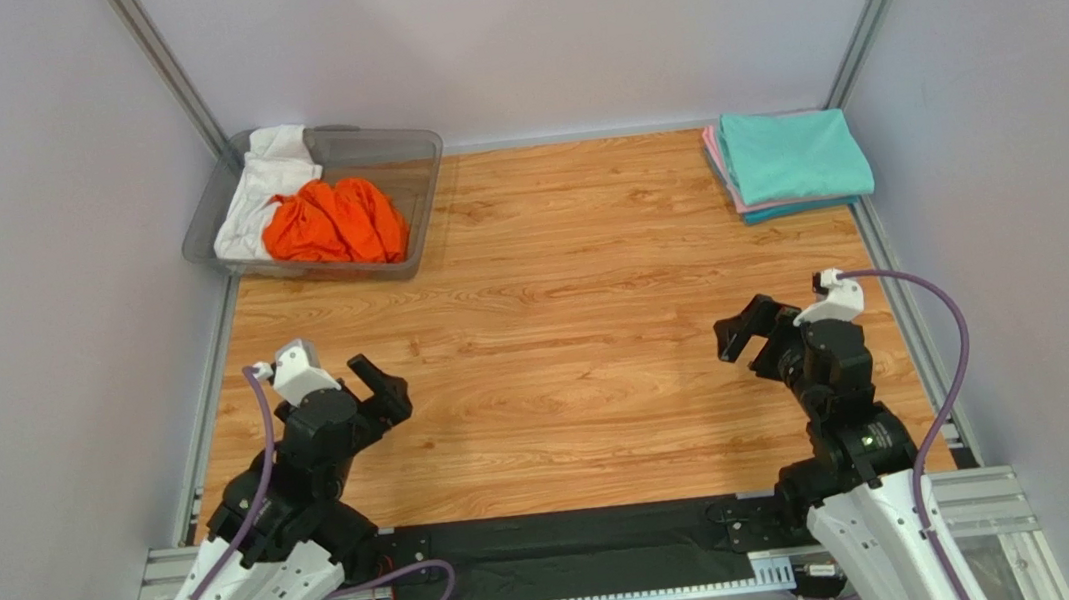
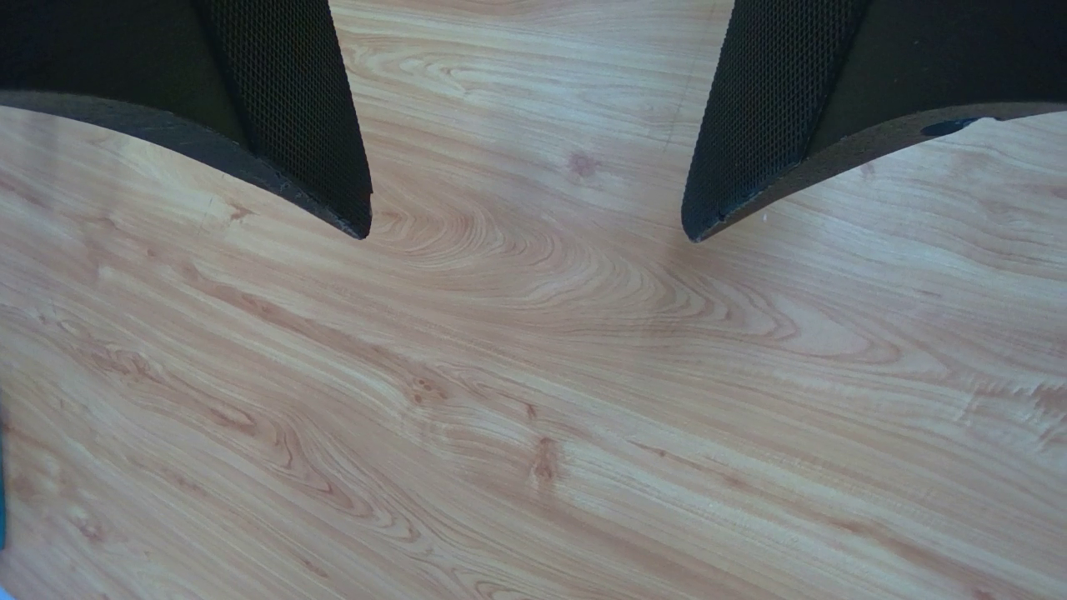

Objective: Fold and stack the t-shirts
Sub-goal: Grab the tshirt from the pile

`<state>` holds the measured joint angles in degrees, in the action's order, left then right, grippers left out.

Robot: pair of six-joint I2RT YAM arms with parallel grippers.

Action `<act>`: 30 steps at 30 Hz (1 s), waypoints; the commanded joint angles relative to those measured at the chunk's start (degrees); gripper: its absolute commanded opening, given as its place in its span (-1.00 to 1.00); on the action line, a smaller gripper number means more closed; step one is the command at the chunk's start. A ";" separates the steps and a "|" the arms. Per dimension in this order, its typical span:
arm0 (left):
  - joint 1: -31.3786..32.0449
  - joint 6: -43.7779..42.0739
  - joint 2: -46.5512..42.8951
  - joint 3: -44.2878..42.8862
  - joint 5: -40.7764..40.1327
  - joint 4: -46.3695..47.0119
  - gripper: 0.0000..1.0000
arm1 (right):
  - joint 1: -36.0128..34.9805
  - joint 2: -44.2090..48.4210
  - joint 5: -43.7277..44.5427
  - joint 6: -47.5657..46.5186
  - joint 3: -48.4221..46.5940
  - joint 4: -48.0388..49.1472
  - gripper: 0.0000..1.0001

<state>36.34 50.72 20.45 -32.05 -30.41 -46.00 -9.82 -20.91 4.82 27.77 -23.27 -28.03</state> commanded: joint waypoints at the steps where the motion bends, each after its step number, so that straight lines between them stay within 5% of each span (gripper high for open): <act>1: 0.14 -1.50 2.65 -2.75 -1.05 2.83 0.99 | -0.19 0.52 -0.86 0.71 -0.29 2.45 1.00; 8: -1.00 -4.91 16.71 -6.87 -5.62 10.39 0.99 | -0.19 0.34 -1.57 0.79 -0.20 2.89 1.00; 13: -13.90 -10.81 31.56 -16.62 3.42 19.08 0.99 | -0.19 0.16 -2.80 0.62 -0.20 3.07 1.00; 18: -26.03 -15.72 51.74 -33.22 11.69 22.35 0.99 | -0.11 0.08 -3.58 0.71 0.06 3.16 1.00; 30: -32.38 -22.33 92.19 -75.24 10.73 7.70 0.99 | -0.11 -2.21 -0.95 0.44 -0.02 2.98 1.00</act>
<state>5.26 31.29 109.14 -100.60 -19.59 -31.88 -9.85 -22.57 2.72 27.86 -23.27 -27.09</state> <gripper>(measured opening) 0.995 0.998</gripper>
